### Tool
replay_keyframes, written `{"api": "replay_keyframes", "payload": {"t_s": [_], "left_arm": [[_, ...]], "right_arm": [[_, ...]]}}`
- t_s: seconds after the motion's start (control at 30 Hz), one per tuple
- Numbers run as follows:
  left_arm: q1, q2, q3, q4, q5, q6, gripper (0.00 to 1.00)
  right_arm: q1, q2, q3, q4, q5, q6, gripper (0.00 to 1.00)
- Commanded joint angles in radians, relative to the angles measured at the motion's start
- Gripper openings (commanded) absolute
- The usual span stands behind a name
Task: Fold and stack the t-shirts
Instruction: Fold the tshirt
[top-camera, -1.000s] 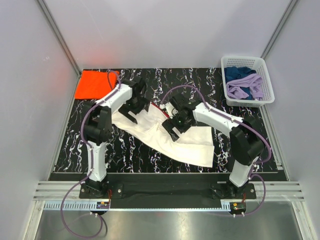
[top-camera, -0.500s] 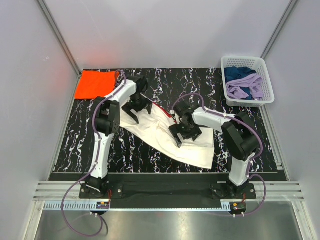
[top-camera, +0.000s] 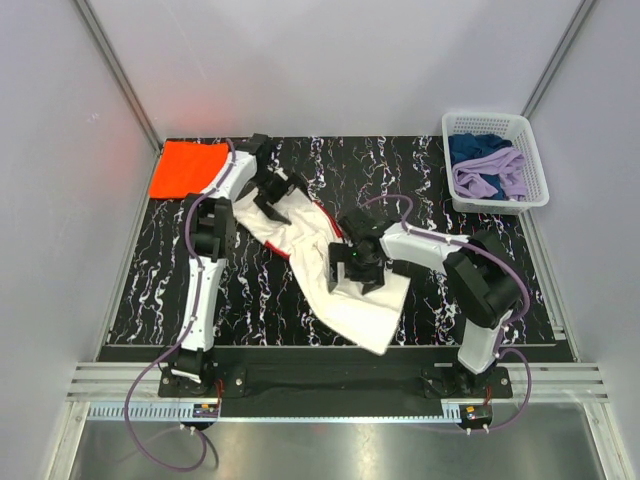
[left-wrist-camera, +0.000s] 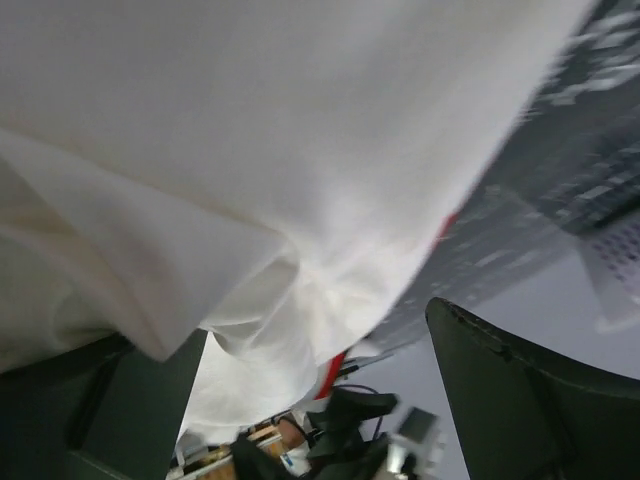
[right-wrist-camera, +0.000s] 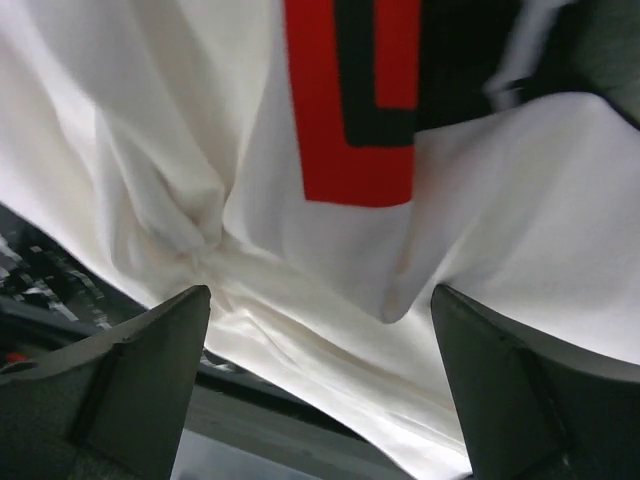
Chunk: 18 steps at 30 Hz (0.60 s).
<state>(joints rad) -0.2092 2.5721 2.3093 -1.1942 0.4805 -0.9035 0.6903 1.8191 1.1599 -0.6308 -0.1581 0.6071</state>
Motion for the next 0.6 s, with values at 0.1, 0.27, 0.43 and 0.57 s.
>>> {"api": "replay_keyframes", "payload": {"t_s": [0.1,0.27,0.43,0.57], "left_arm": [[0.034,0.129,0.090,0.619,0.130,0.064,0.99],[0.060,-0.106,-0.058,0.607,0.092,0.109,0.99],[0.091,-0.331,-0.185,0.498,0.034,0.199,0.99],[0.087,-0.460,-0.226,0.388,-0.006,0.274,0.99]], "right_arm": [[0.081,0.037,0.081,0.100,-0.147,0.260,1.00],[0.081,0.000,0.182,-0.053,-0.031,0.148,1.00],[0.080,-0.043,0.279,-0.170,0.125,-0.021,1.00],[0.051,-0.066,0.343,-0.208,0.239,-0.124,1.00]]}}
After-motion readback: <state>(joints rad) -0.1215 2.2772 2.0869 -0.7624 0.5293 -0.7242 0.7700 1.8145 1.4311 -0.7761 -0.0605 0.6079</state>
